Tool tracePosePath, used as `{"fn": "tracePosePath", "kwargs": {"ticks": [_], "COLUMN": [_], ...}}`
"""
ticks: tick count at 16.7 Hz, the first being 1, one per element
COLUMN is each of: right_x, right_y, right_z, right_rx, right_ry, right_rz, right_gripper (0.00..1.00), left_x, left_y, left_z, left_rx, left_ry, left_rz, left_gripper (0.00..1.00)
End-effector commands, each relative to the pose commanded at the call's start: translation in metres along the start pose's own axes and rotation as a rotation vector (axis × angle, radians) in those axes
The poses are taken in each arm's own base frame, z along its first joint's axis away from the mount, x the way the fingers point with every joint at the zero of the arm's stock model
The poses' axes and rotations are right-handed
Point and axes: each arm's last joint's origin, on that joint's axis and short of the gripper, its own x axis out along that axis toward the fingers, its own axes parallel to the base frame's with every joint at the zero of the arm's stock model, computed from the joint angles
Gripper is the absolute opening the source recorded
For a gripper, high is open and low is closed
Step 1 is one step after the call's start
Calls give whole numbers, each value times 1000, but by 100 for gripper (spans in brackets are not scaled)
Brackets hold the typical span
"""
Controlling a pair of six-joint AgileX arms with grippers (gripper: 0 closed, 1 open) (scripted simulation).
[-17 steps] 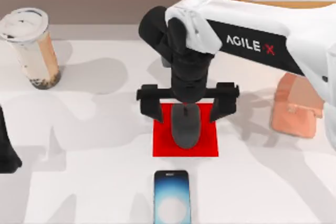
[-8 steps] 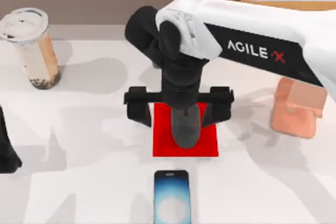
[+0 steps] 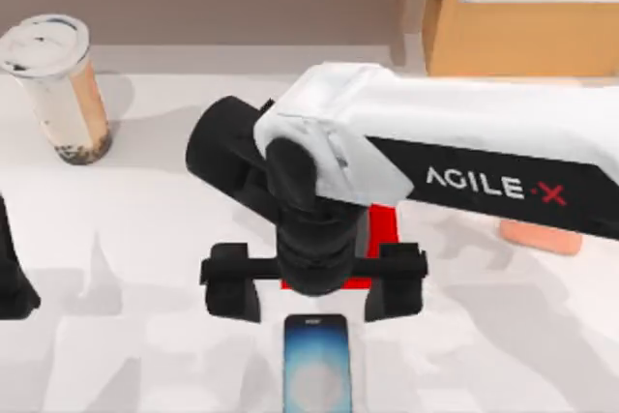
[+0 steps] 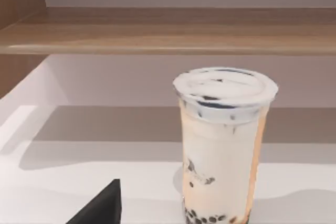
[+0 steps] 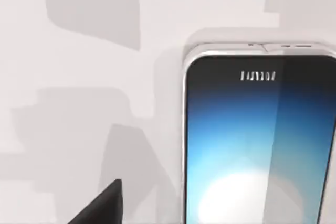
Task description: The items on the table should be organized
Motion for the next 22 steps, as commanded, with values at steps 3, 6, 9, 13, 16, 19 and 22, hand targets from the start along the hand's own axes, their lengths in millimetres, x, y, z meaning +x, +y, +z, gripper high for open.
{"fn": "tracePosePath", "kwargs": {"ticks": [3, 6, 9, 13, 16, 19, 22], "right_x": [0, 0, 0, 6, 31, 59, 70], "right_y": [-1, -2, -2, -2, -1, -2, -3], "right_z": [-26, -39, -40, -38, -39, -40, -41], "right_rx": [-1, -1, -1, 0, -1, -1, -1], "right_ry": [13, 20, 21, 21, 20, 19, 21], "right_rz": [-11, -18, -18, -20, -18, -15, -18], "right_gripper": [100, 100, 100, 100, 100, 100, 100], "left_x": [0, 0, 0, 0, 0, 0, 0], "left_y": [0, 0, 0, 0, 0, 0, 0], "left_z": [0, 0, 0, 0, 0, 0, 0], "left_rx": [0, 0, 0, 0, 0, 0, 0], "left_ry": [0, 0, 0, 0, 0, 0, 0], "left_rz": [0, 0, 0, 0, 0, 0, 0], "left_gripper": [100, 100, 100, 100, 100, 100, 100]}}
